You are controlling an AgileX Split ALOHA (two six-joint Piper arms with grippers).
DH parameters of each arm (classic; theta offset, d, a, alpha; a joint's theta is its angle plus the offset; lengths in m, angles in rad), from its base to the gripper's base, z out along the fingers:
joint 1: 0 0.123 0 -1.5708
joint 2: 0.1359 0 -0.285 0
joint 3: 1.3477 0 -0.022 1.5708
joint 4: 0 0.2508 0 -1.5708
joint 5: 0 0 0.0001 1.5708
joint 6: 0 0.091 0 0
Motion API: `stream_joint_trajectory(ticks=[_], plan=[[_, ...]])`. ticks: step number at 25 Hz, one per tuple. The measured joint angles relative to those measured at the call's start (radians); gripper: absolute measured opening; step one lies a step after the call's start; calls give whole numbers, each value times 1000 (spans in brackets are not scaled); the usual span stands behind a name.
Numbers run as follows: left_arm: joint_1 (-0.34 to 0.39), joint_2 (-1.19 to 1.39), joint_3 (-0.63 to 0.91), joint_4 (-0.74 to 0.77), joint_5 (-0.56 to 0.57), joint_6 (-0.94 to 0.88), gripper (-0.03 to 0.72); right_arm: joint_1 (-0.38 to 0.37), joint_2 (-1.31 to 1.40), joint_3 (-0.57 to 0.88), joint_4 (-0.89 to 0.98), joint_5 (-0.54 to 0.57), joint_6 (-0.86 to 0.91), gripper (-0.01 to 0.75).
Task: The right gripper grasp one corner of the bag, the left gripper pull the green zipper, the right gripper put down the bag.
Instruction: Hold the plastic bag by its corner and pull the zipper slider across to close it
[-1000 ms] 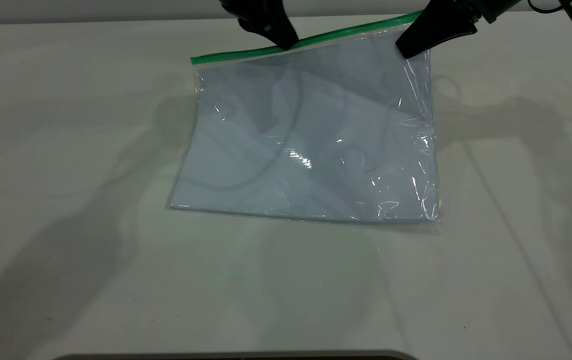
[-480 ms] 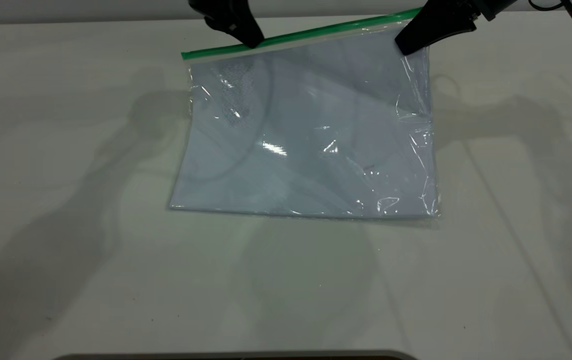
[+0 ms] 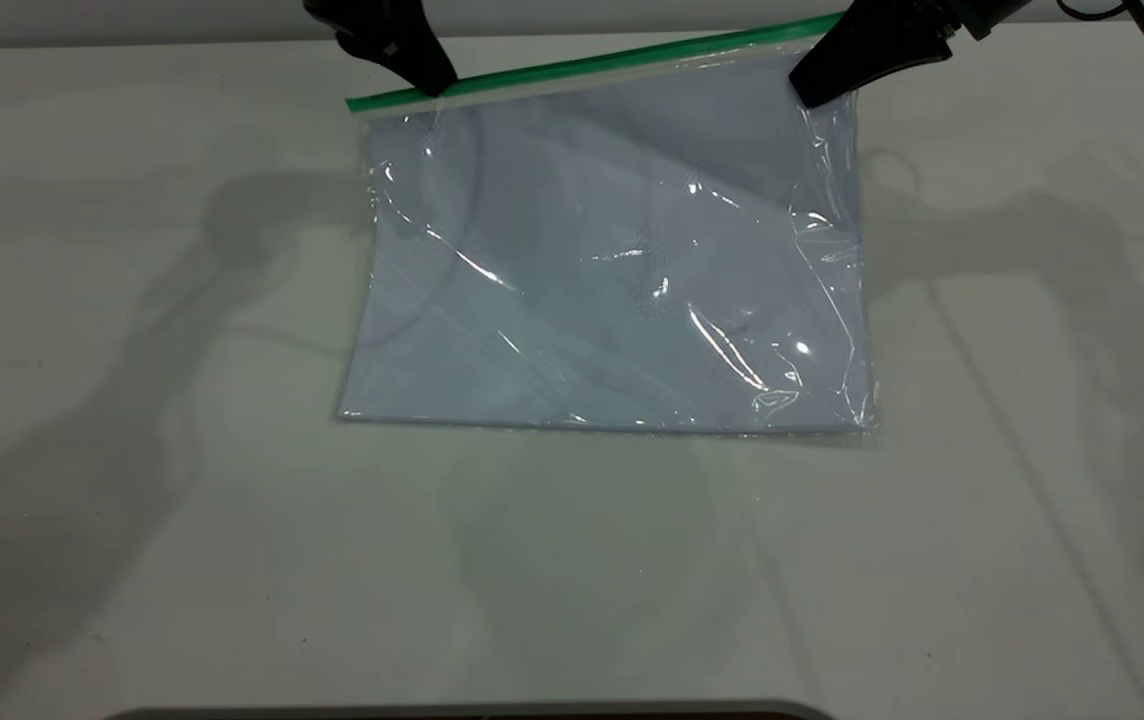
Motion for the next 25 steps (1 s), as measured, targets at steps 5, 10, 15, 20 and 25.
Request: stream_joint_trajectory(ticks=[5, 10, 15, 20, 25], plan=[[17, 0, 1, 6, 1, -1, 76, 0, 0, 0, 0, -1, 0, 34], [20, 0, 1, 14, 2, -2, 76, 0, 0, 0, 0, -1, 0, 34], [23, 0, 1, 18, 1, -2, 76, -1, 0, 0, -1, -1, 0, 34], [24, 0, 1, 47, 0, -12, 76, -3, 0, 0, -2, -1, 0, 34], [24, 0, 1, 60, -1, -20, 80, -3, 0, 0, -3, -1, 0, 34]])
